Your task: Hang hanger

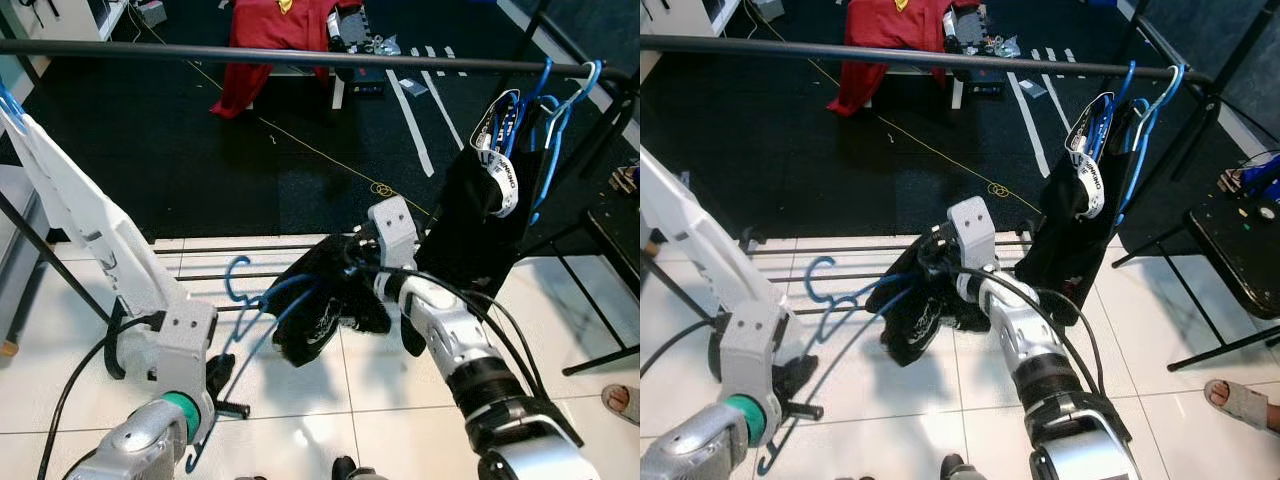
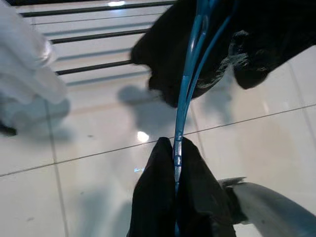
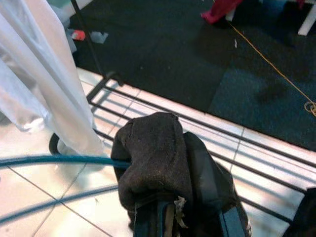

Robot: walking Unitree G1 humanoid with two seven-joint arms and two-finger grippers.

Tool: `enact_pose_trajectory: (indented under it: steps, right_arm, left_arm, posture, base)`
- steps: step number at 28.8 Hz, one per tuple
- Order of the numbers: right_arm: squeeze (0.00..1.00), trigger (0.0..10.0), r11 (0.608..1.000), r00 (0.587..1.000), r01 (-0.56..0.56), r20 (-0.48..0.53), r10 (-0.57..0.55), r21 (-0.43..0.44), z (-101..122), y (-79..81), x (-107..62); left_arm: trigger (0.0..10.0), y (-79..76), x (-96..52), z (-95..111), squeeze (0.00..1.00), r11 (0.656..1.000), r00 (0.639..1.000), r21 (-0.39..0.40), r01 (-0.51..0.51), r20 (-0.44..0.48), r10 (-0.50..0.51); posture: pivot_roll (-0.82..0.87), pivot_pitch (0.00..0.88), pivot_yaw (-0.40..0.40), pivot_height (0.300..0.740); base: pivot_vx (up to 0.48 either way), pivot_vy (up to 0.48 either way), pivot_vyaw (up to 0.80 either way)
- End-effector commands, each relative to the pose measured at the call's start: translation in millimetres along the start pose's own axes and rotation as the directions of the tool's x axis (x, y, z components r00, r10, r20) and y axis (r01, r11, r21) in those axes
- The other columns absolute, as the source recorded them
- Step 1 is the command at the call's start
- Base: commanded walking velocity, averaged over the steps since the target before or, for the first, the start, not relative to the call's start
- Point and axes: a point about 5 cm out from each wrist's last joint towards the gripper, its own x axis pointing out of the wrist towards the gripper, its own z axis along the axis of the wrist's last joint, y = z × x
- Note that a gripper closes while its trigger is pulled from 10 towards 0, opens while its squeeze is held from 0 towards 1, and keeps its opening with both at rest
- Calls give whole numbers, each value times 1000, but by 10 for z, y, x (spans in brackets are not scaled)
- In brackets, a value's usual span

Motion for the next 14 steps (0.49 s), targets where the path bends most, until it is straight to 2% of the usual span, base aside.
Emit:
enact_pose_trajectory:
  steps: [1,2,3,7,9,13,14]
  right_arm:
    - [0,0,998,998,66,-3,-66,-5,-18,-129,-43]
    - [0,0,991,991,133,-17,-133,-27,-27,-259,-68]
    - [0,0,991,991,133,-17,-133,-27,-27,-259,-68]
    - [0,0,947,947,313,-53,-318,-74,-20,-588,-154]
    - [0,0,939,939,334,-56,-339,-76,-15,-625,-166]
    - [0,0,918,916,388,-76,-394,-86,-20,-718,-199]
    - [0,0,918,916,388,-76,-394,-86,-20,-718,-199]
  left_arm:
    - [10000,44,-26,-41,0,999,999,0,-33,-28,33]
    - [10000,15,-58,-16,0,1000,1000,18,13,-25,-13]
    - [10000,15,-58,-16,0,1000,1000,18,13,-25,-13]
    - [10000,-45,-155,35,0,984,987,87,158,-25,-156]
    - [10000,-49,-169,38,0,980,984,96,176,-27,-174]
    - [10000,-92,-296,17,0,937,949,150,316,-51,-312]
    - [10000,-92,-296,17,0,937,949,150,316,-51,-312]
  posture:
    - [-22,196,16,740]
    - [-20,195,15,740]
    - [-20,195,15,740]
    - [-20,195,15,740]
    - [-20,195,15,740]
    - [-6,191,19,740]
    - [-6,191,19,740]
  base:
    - [0,0,0]
    - [0,0,0]
    - [0,0,0]
    - [0,0,0]
    - [0,0,0]
    - [0,0,0]
    - [0,0,0]
